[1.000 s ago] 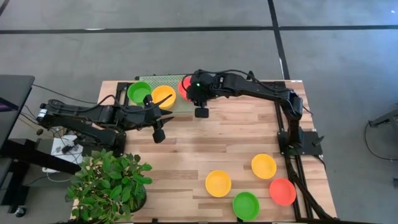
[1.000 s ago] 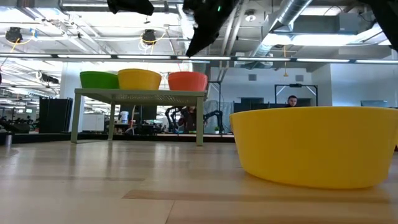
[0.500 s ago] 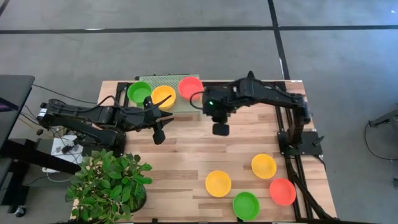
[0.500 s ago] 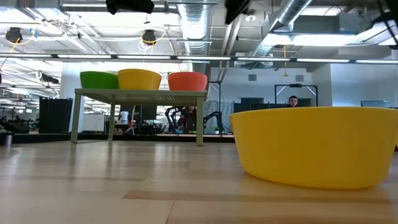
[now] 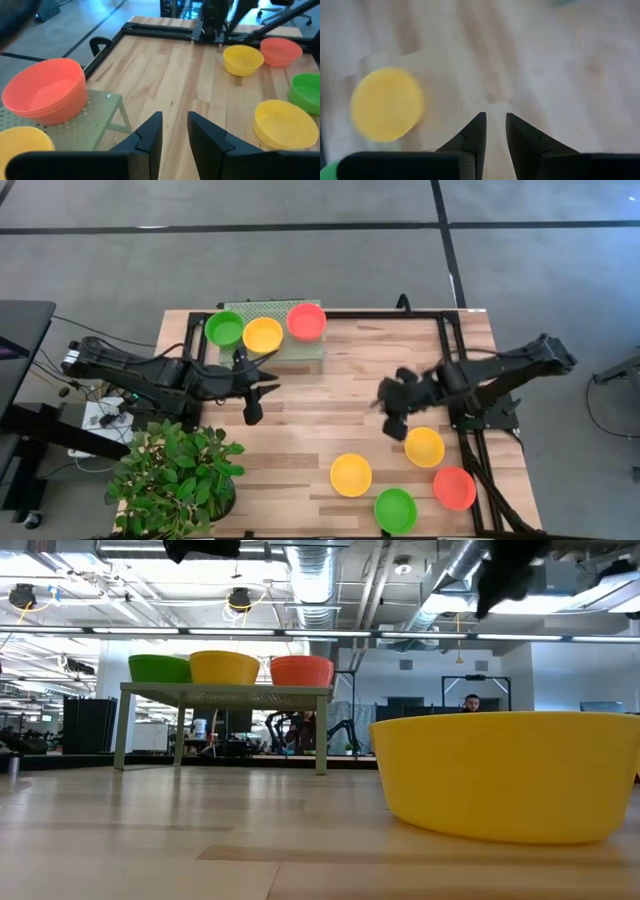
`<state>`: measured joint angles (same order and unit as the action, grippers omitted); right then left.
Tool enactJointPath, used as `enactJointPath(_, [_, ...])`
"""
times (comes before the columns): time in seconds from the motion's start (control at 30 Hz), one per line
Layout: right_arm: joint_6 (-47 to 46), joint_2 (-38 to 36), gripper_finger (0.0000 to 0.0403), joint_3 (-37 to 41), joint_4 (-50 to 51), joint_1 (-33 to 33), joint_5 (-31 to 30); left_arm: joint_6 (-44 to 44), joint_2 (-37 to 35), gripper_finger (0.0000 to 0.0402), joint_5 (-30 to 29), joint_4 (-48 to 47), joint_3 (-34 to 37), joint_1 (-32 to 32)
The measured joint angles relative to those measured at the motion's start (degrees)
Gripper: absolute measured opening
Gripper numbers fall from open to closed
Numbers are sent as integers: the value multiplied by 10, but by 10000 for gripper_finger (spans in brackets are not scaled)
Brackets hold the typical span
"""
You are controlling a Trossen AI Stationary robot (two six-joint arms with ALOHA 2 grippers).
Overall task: Pick & Place Mini bowls
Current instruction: Stack the yellow bowl on top of the stacked yellow bowls on the shelf
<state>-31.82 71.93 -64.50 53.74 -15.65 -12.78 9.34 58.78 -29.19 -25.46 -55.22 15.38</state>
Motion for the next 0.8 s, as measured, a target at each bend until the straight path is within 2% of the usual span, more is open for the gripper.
enactJointPath(0.17, [84, -14, 69, 133, -214, -56, 69, 2, 0, 92, 0, 15, 14, 0])
enactJointPath(0.27, [152, 11, 69, 165, -316, -85, 97, 2, 0, 92, 0, 29, 20, 0])
enactJointPath(0.37, [167, 44, 69, 164, -353, -108, 113, 2, 0, 92, 0, 39, 24, 0])
enactJointPath(0.47, [132, 79, 69, 163, -373, -114, 113, 2, 0, 92, -1, 41, 24, 0])
enactJointPath(0.63, [-11, 146, 69, 163, -376, -94, 91, 2, 0, 92, -1, 49, 24, -1])
enactJointPath(0.8, [-101, 187, 69, 163, -402, -70, 115, 2, 0, 92, -1, 54, 24, -1])
